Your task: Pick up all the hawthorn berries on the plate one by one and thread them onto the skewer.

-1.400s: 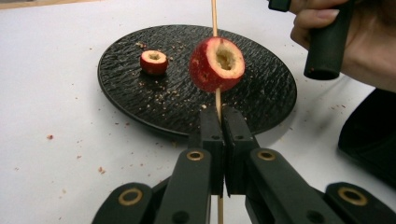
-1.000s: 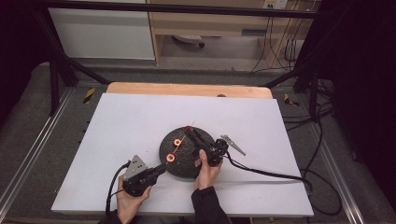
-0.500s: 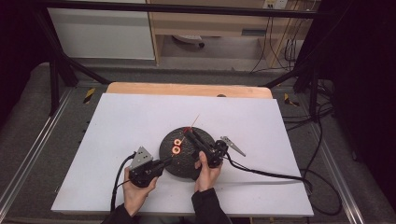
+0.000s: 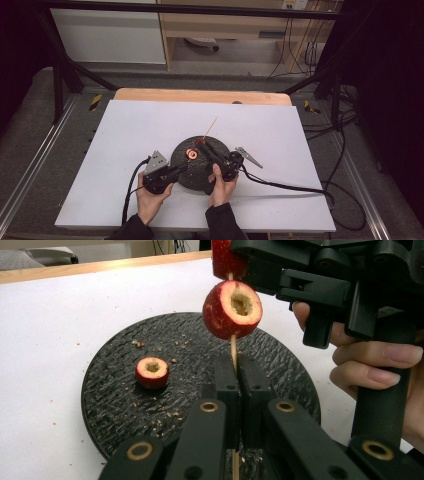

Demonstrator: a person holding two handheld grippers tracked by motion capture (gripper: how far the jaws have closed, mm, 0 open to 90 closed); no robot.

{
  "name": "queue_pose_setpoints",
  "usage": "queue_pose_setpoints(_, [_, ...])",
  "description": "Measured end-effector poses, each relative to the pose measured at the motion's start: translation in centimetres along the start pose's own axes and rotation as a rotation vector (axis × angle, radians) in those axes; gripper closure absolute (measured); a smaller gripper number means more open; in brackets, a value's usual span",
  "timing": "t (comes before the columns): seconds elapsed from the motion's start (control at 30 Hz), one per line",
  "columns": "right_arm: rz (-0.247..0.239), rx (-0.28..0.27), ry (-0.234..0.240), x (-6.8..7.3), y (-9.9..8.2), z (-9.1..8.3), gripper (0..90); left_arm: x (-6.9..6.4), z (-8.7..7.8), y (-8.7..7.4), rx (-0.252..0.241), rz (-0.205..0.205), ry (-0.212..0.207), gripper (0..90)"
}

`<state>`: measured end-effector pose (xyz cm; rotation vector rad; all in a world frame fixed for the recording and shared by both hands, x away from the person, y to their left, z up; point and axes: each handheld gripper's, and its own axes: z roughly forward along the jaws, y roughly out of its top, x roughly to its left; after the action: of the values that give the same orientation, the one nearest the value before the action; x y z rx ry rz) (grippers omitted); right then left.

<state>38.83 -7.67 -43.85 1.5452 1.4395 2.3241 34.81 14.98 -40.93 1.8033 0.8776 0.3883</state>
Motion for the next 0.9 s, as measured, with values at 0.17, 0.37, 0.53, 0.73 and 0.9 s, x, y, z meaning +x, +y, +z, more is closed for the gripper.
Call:
queue_pose_setpoints(0.17, [-0.003,0.007,-0.002,0.0,0.0,0.0,61.7,0.1,0.0,-0.1,0.002,0.003,-0.002,88.3])
queue_pose_setpoints(0.37, [-0.045,0.014,-0.017,0.3,0.2,-0.3,56.0,0.4,-0.5,-0.3,0.009,0.007,-0.001,88.4])
queue_pose_setpoints(0.53, [-0.101,0.056,-0.027,0.6,1.0,-0.5,43.5,1.3,-1.4,-0.7,0.011,-0.004,0.008,88.4])
queue_pose_setpoints(0.73, [-0.202,0.167,-0.077,0.3,1.7,-0.9,24.3,2.1,-2.4,-1.1,0.027,-0.006,0.017,88.4])
queue_pose_setpoints(0.9, [-0.262,0.26,-0.102,-0.1,2.2,-1.3,14.8,2.9,-3.4,-1.7,0.052,0.003,0.025,88.3])
